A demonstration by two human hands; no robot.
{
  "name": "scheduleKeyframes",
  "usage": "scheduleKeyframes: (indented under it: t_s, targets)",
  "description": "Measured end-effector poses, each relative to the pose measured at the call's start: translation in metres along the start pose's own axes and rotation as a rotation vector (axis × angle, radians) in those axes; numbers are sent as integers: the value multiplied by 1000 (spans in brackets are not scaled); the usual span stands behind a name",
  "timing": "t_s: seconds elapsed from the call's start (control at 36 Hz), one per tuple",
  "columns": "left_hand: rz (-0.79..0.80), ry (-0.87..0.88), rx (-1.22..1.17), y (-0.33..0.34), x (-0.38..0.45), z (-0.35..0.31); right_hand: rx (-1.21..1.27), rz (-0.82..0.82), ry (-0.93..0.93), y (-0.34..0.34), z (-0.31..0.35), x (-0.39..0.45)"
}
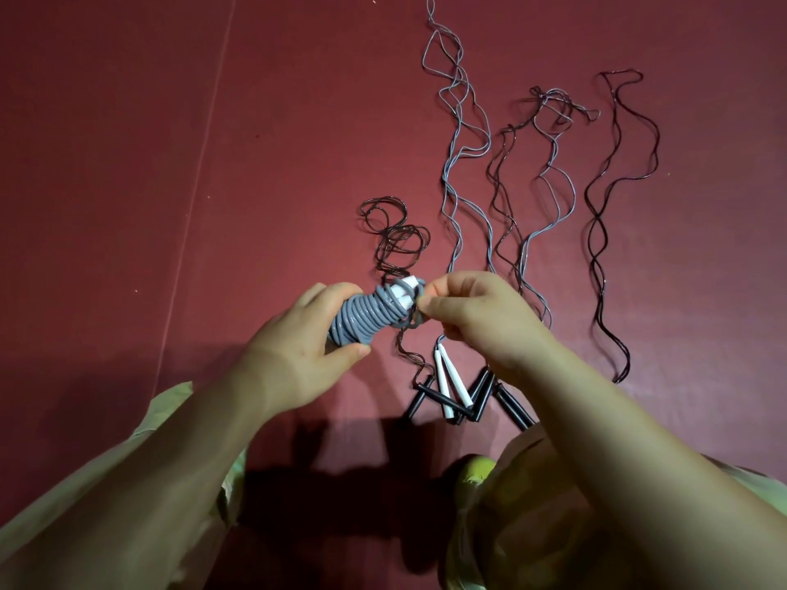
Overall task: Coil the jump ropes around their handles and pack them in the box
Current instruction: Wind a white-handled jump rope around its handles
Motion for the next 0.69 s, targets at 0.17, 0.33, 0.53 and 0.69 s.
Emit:
scheduleKeyframes:
  t_s: [0.17,0.33,0.53,0.69]
  targets:
    - [11,18,-6,2,-2,0,39,52,97,3,-10,0]
    - [15,31,-41,1,-1,0,143,32,171,2,-16,-3]
    - [23,48,-42,-2,-1,-2,211,49,148,8,-17,-1]
    - [44,54,-176,2,0,-4,290,6,44,4,-5,2]
Point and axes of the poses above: each hand's wrist, its own x-axis towards the middle knuckle, its own y-axis out of the palm, z = x × y, the point moved 10 cm from there along x, towards the middle knuckle, and after that the axes turned 9 degrees about -x, right-handed, at the moved point
